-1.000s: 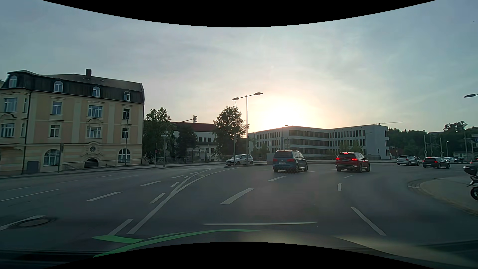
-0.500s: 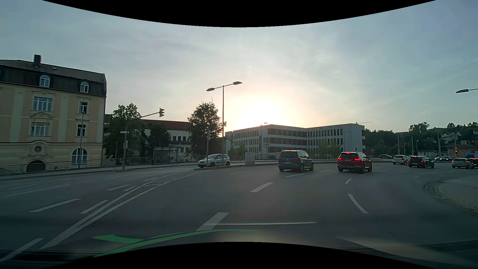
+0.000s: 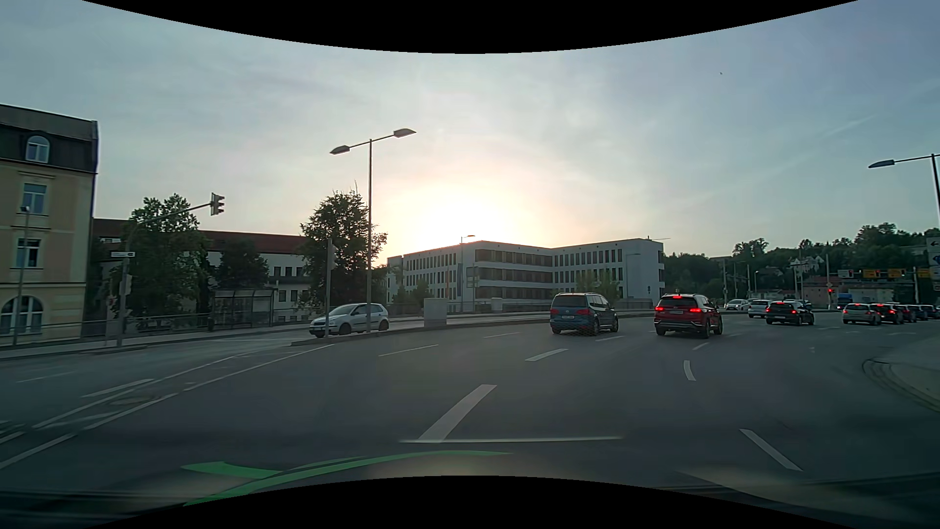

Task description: Follow the waypoints while adhering to traffic rules and regulations

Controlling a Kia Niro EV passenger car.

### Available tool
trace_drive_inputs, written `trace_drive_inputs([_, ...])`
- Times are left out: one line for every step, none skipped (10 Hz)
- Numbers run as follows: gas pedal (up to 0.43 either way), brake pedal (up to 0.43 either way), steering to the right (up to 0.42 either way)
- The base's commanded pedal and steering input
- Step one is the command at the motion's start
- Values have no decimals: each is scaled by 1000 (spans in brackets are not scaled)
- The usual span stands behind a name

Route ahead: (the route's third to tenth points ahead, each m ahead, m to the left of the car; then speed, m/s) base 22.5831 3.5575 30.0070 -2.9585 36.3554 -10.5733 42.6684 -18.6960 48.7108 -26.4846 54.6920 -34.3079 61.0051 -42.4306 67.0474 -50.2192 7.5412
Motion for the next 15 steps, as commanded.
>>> trace_drive_inputs([87, 0, 108])
trace_drive_inputs([87, 0, 105])
trace_drive_inputs([87, 0, 98])
trace_drive_inputs([87, 0, 91])
trace_drive_inputs([87, 0, 85])
trace_drive_inputs([87, 0, 85])
trace_drive_inputs([87, 0, 89])
trace_drive_inputs([87, 0, 97])
trace_drive_inputs([87, 0, 104])
trace_drive_inputs([87, 0, 105])
trace_drive_inputs([118, 0, 106])
trace_drive_inputs([130, 0, 109])
trace_drive_inputs([130, 0, 113])
trace_drive_inputs([130, 0, 119])
trace_drive_inputs([130, 0, 123])
